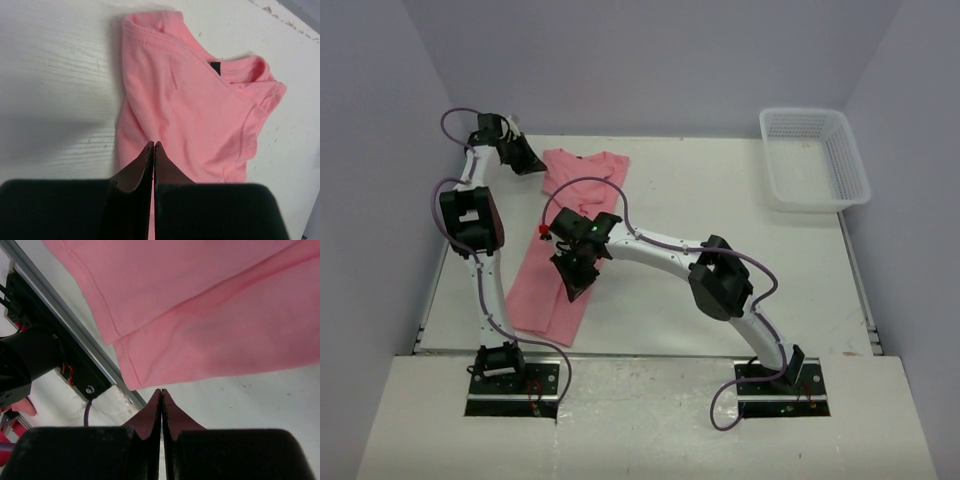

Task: Fold and stack the t-shirts
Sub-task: Rotate the tshirt 90 degrees

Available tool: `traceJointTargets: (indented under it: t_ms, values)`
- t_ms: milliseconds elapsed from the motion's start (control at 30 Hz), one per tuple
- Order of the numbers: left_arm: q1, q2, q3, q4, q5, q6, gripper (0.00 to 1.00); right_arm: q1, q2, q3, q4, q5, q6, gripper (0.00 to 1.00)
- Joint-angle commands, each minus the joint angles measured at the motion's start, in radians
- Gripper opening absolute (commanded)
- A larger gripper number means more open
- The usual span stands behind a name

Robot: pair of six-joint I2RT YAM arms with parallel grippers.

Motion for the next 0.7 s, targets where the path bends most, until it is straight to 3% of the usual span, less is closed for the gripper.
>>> traceJointTargets:
  t_ms: [0,300,667]
  values:
    - [-0.010,-0.070,0.015,0.034,0.056,-0.031,0.00,0.035,0.009,0.053,-0.023,-0.049,-0.008,0.00]
    - [-0.034,-0.213,-0.124,0.189,0.165,-0.063,0.00,0.058,-0.022,-0.054,0.039,-0.066,0.014,0.00]
    - [-0.178,-0.109,-0.134,0.198,0.196,-0.031,0.00,0.101,0.035,-0.049,0.064,-0.085,0.037,0.00]
